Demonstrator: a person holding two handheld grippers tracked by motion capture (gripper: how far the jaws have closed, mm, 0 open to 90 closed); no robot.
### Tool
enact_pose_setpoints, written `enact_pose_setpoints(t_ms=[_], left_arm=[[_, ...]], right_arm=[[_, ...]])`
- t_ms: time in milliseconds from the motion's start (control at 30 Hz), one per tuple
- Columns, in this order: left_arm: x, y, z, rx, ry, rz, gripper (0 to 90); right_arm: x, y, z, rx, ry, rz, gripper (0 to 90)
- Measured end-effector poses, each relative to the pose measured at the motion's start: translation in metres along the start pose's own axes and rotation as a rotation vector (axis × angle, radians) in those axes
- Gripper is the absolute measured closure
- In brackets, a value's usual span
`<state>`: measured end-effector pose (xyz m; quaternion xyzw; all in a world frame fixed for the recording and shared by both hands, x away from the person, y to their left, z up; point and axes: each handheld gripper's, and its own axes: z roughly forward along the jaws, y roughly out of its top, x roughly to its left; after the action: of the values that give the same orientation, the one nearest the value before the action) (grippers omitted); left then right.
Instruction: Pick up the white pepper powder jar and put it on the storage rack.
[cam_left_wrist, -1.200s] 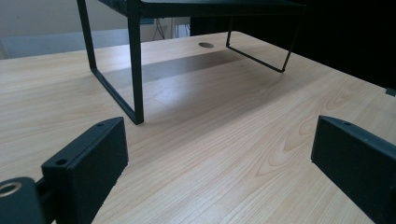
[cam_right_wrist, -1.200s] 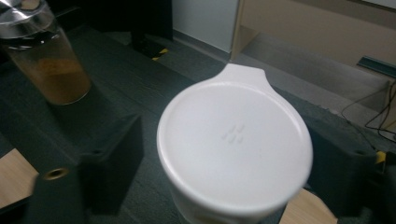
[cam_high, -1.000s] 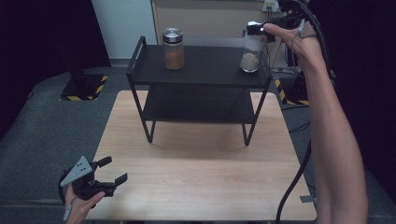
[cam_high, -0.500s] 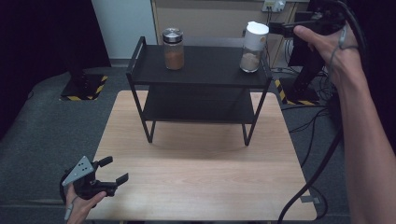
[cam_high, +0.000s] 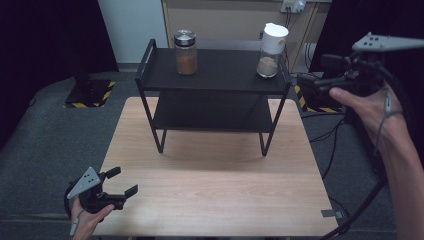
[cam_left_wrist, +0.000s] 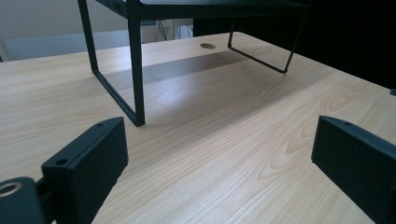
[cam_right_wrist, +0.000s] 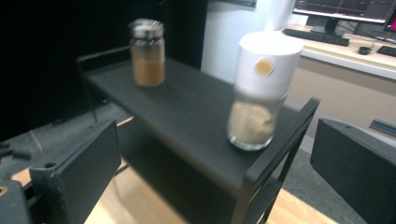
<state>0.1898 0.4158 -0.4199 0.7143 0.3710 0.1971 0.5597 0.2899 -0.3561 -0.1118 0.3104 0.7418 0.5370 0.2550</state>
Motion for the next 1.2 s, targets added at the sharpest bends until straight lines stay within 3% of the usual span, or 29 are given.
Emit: enact_pose_setpoints(t_ms=[167, 300, 567, 700, 867, 1200], left_arm=[[-0.001, 0.001, 0.0, 0.001, 0.002, 0.006, 2.5], [-0.003, 0.001, 0.001, 0.001, 0.006, 0.013, 2.6], [-0.003, 0.001, 0.0, 0.001, 0.007, 0.015, 2.7], [-0.004, 0.001, 0.0, 0.001, 0.01, 0.019, 2.6], [-0.004, 0.001, 0.0, -0.001, 0.013, 0.021, 2.5], [-0.006, 0.001, 0.0, -0.004, 0.017, 0.031, 2.5]], right_arm=[[0.015, -0.034, -0.005, 0.009, 0.03, -0.042, 2.3], [0.021, -0.062, -0.005, 0.005, 0.061, -0.035, 2.3], [0.035, -0.116, 0.0, -0.002, 0.067, -0.037, 2.6], [0.042, -0.143, 0.004, -0.015, 0.093, -0.019, 3.1], [0.05, -0.168, 0.008, -0.01, 0.1, -0.018, 2.9], [0.057, -0.209, 0.019, 0.054, 0.107, 0.013, 3.4]])
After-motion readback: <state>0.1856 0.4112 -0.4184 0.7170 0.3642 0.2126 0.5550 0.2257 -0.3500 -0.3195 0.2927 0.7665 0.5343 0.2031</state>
